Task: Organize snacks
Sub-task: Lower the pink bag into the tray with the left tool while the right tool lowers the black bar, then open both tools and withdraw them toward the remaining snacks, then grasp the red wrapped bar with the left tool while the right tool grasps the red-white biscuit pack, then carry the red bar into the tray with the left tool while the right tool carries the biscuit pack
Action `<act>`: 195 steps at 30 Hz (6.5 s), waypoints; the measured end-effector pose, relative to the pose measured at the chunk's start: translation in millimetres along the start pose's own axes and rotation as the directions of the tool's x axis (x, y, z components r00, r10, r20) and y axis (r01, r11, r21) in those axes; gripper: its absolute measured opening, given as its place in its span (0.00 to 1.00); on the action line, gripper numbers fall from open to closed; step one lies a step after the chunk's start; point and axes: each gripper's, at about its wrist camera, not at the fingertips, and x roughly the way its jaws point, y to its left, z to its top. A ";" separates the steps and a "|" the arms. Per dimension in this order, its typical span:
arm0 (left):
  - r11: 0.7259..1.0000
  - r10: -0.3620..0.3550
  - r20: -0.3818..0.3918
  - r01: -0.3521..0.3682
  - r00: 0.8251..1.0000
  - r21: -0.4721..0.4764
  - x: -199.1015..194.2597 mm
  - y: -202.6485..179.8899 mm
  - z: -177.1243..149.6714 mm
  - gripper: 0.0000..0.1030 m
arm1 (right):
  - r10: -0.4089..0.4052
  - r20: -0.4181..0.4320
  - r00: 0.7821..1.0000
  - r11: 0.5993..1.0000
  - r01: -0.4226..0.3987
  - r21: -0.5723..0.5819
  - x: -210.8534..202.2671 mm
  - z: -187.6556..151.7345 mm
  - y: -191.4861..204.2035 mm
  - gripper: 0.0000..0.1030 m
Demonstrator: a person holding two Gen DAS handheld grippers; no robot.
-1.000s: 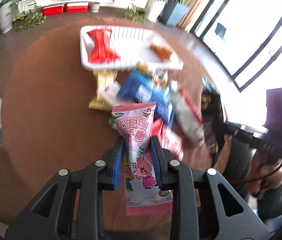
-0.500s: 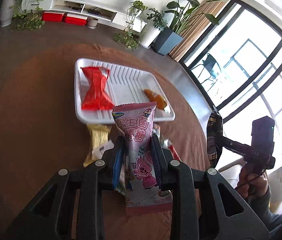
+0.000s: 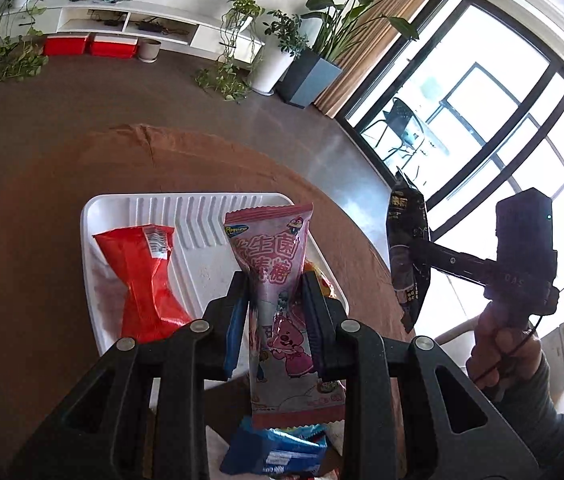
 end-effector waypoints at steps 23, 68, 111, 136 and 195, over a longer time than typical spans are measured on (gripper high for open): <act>0.989 0.144 -0.141 -0.148 0.980 -0.022 141.2 59.4 12.6 0.28 | -0.143 -0.244 0.959 0.989 0.130 -0.067 149.7 13.9 -21.2 0.22; 0.966 0.255 0.036 -0.252 0.966 -0.064 -40.7 -48.7 -278.2 0.99 | -0.082 -0.051 0.995 0.955 0.064 -0.291 -36.6 -228.7 62.9 0.76; 0.944 0.326 -0.056 -0.328 0.944 -0.026 -5.7 -59.9 -273.3 0.45 | -0.168 -0.149 0.975 0.913 0.097 -0.395 -21.2 -250.9 84.0 0.32; 0.867 0.483 -0.134 -0.452 0.865 0.208 36.9 -78.0 -252.2 0.22 | -0.090 -0.126 0.988 0.952 0.048 -0.301 -44.5 -253.3 65.0 0.32; 0.989 0.146 0.016 -0.147 0.989 0.023 -29.0 7.3 -29.7 0.17 | -0.048 0.035 0.998 0.988 0.053 -0.142 -4.1 -20.3 24.5 0.32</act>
